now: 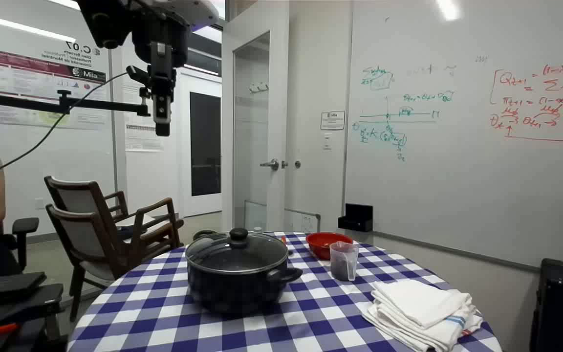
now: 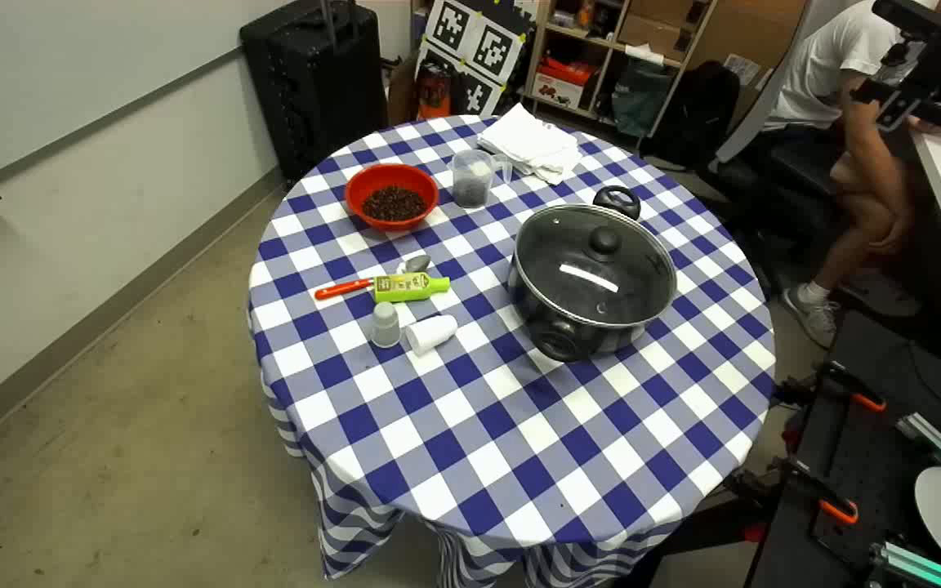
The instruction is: Pick up the lid and put it on the table
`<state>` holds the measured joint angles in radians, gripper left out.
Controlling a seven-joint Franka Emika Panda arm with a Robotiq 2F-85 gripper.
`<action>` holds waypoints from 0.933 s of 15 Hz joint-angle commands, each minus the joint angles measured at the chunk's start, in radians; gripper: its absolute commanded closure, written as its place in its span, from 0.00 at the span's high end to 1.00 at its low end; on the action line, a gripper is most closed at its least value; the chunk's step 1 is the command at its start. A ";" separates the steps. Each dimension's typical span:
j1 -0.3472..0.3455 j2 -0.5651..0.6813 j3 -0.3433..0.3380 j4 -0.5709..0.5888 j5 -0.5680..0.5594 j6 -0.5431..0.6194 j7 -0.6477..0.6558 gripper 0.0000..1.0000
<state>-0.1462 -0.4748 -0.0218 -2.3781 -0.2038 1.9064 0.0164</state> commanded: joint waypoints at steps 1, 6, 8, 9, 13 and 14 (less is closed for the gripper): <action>0.017 0.000 -0.014 0.003 -0.006 -0.003 0.006 1.00; 0.070 0.132 -0.007 -0.005 0.043 0.178 -0.008 1.00; 0.104 0.227 0.001 0.007 0.075 0.284 -0.021 1.00; 0.119 0.273 0.004 0.015 0.094 0.326 -0.032 1.00; 0.178 0.456 0.006 0.060 0.257 0.461 -0.159 1.00; 0.182 0.494 0.011 0.077 0.289 0.470 -0.189 1.00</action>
<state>0.0156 -0.1064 -0.0127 -2.3762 -0.0121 2.3400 -0.0735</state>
